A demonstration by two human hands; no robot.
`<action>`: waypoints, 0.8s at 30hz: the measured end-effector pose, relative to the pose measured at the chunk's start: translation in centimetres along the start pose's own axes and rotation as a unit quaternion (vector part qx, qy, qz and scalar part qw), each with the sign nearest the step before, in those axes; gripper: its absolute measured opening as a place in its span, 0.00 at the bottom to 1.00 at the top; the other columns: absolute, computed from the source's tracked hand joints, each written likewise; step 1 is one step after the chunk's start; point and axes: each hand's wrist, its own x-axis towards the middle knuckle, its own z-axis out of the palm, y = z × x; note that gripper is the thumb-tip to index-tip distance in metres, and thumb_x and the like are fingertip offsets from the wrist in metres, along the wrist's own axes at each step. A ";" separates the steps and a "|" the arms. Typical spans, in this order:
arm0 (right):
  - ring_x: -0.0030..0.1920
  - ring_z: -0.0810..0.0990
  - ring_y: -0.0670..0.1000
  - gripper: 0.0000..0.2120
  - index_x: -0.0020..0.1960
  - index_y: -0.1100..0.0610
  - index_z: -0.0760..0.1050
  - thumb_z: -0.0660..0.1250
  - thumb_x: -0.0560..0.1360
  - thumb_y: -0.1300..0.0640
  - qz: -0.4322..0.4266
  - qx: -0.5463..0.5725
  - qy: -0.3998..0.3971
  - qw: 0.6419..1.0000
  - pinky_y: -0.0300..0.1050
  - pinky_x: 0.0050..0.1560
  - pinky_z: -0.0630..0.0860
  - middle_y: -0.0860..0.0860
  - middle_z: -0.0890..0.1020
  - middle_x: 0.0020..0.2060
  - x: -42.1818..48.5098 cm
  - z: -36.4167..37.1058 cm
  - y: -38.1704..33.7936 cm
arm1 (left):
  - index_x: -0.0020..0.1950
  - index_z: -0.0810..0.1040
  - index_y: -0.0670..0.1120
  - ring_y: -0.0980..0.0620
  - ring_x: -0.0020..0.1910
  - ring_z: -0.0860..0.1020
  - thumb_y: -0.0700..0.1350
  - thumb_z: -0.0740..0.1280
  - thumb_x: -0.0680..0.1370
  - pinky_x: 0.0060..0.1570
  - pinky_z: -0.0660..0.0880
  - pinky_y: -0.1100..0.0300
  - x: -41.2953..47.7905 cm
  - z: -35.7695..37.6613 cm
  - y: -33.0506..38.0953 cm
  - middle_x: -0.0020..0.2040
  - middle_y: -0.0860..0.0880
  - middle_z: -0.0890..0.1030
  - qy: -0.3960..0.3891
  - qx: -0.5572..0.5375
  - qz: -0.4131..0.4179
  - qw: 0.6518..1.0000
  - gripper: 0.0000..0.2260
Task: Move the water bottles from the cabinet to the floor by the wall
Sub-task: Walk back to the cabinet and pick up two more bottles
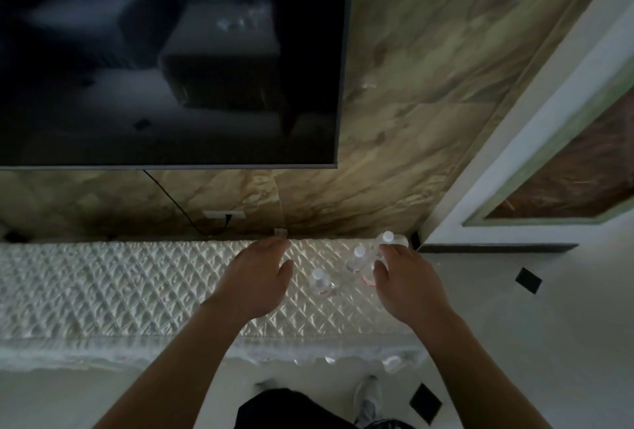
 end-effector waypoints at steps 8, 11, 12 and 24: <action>0.55 0.76 0.52 0.17 0.63 0.56 0.72 0.53 0.80 0.50 -0.015 -0.014 -0.049 0.999 0.47 0.54 0.72 0.53 0.79 0.57 2.5 -0.2 6.2 | 0.76 0.65 0.49 0.50 0.73 0.65 0.52 0.56 0.83 0.71 0.63 0.54 2.3 2.5 4.7 0.75 0.49 0.67 -0.007 -0.015 -0.032 0.999 0.21; 0.57 0.76 0.53 0.18 0.66 0.56 0.71 0.54 0.80 0.50 -0.020 -0.013 -0.062 0.998 0.48 0.57 0.74 0.53 0.79 0.59 3.2 0.3 6.9 | 0.76 0.64 0.48 0.50 0.73 0.66 0.52 0.56 0.82 0.71 0.63 0.54 2.7 3.1 4.8 0.75 0.48 0.68 -0.017 -0.020 -0.038 0.999 0.22; 0.58 0.77 0.53 0.19 0.67 0.56 0.70 0.54 0.80 0.50 -0.023 -0.013 -0.065 0.998 0.48 0.57 0.74 0.53 0.79 0.59 3.4 0.6 7.0 | 0.75 0.65 0.48 0.49 0.73 0.66 0.52 0.56 0.82 0.71 0.64 0.53 2.8 3.2 4.8 0.74 0.48 0.68 -0.016 -0.022 -0.038 0.999 0.22; 0.60 0.77 0.54 0.21 0.70 0.55 0.68 0.53 0.80 0.50 0.002 0.001 -0.101 0.995 0.51 0.60 0.74 0.54 0.78 0.61 5.4 2.7 7.6 | 0.74 0.65 0.50 0.50 0.69 0.70 0.52 0.57 0.82 0.66 0.69 0.51 4.3 5.4 2.4 0.72 0.50 0.71 -0.032 -0.063 -0.070 0.995 0.21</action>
